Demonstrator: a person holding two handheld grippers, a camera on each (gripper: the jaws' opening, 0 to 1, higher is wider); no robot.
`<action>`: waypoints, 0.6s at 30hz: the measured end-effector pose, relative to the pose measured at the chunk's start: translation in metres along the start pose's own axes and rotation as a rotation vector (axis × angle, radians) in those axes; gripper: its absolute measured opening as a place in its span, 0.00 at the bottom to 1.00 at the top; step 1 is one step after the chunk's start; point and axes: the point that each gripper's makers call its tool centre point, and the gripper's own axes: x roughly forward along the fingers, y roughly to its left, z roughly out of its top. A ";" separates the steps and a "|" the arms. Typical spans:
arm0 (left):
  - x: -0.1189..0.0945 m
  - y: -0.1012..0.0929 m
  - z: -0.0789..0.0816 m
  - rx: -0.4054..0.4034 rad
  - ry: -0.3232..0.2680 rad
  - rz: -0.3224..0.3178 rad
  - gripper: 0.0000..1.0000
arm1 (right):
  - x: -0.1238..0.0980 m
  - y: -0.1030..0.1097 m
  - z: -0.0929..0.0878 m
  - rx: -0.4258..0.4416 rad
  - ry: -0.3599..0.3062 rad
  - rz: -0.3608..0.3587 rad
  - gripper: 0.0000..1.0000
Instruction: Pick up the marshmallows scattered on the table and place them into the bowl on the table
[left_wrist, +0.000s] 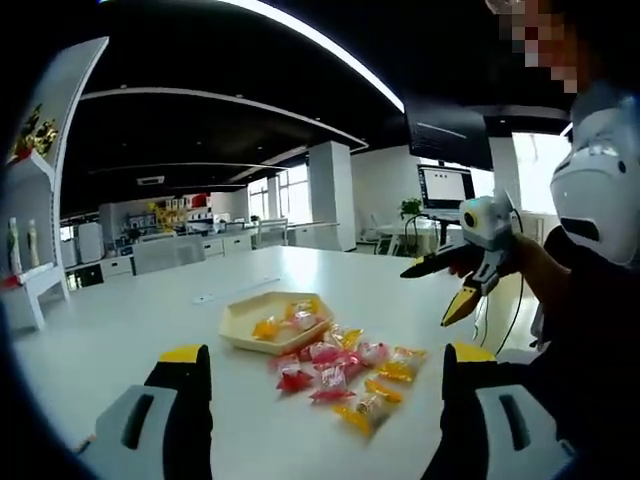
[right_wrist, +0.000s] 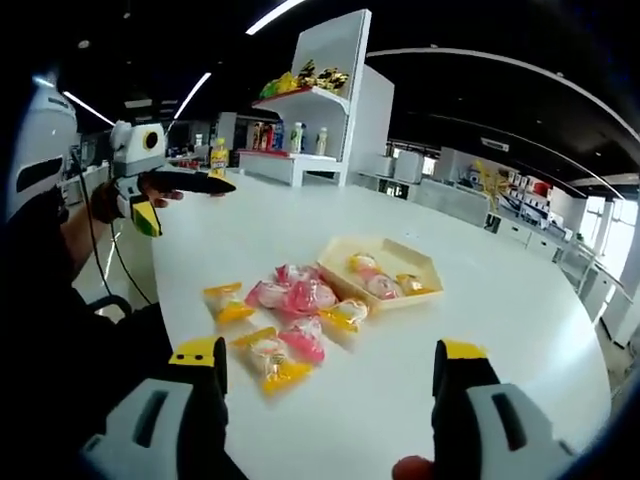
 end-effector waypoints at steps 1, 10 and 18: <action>0.000 0.000 0.000 0.000 0.000 -0.001 0.95 | 0.002 0.002 -0.001 0.001 0.003 0.005 0.81; 0.000 -0.002 -0.001 0.004 0.001 -0.008 0.95 | 0.016 0.016 -0.013 0.020 0.038 0.053 0.75; 0.000 -0.004 0.001 0.012 -0.007 -0.015 0.95 | 0.021 0.021 -0.017 0.042 0.057 0.070 0.75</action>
